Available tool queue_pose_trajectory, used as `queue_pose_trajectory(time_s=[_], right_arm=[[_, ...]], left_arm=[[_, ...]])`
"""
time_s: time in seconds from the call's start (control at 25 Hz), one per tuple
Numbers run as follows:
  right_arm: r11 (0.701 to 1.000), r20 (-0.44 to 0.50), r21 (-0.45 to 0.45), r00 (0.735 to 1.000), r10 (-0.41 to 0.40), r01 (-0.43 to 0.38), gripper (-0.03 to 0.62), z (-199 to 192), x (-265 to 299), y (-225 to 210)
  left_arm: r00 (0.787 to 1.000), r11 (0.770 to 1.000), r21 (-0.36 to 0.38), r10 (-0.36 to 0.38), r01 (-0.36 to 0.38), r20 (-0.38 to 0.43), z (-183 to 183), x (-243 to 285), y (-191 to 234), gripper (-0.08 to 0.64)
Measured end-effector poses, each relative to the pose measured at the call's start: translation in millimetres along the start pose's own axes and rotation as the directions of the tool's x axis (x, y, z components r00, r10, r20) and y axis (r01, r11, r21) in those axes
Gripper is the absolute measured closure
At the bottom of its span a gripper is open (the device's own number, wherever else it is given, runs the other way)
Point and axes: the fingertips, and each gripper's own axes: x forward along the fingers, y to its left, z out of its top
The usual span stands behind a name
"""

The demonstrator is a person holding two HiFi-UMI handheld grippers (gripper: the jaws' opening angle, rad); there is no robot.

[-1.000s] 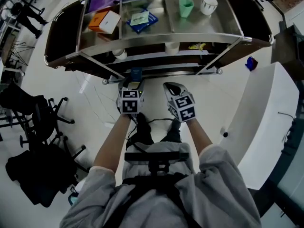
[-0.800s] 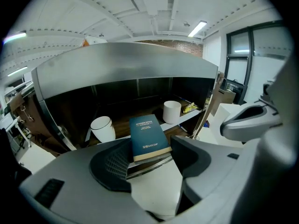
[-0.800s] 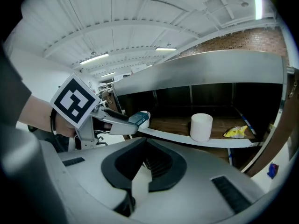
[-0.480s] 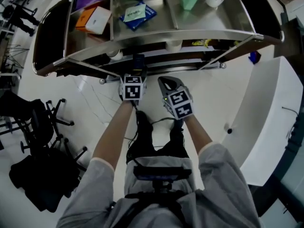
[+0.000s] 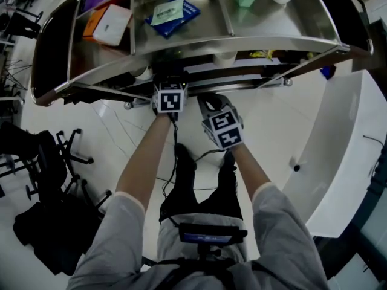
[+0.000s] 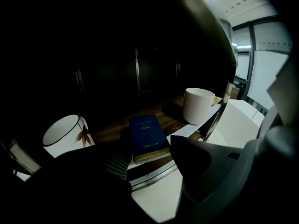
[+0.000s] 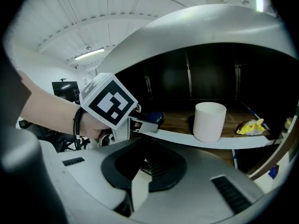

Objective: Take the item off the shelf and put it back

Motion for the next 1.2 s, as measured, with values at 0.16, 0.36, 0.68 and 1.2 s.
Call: queue_pose_trajectory(time_s=[0.16,0.36,0.68,1.2], right_arm=[[1.0,-0.003,0.011,1.0,-0.001,0.001,0.583,-5.1,9.3,-3.3],[0.999,-0.01,0.033,1.0,-0.003,0.004,0.583,-16.3,12.4,-5.0],[0.998,-0.025,0.06,1.0,-0.006,0.008,0.583,-32.1,7.7,-5.7],[0.997,-0.025,0.073,1.0,-0.014,0.016,0.583,-35.7,-1.4,-9.6]], left_arm=[[1.0,1.0,0.007,0.01,-0.01,-0.008,2.7,17.7,7.1,0.291],[1.0,1.0,-0.01,0.016,-0.016,-0.014,3.3,34.4,13.4,0.291],[0.999,0.999,-0.022,0.026,-0.026,-0.041,-3.0,46.4,11.9,0.29],[0.998,0.998,-0.042,0.043,-0.045,-0.046,-12.0,44.6,12.1,0.183]])
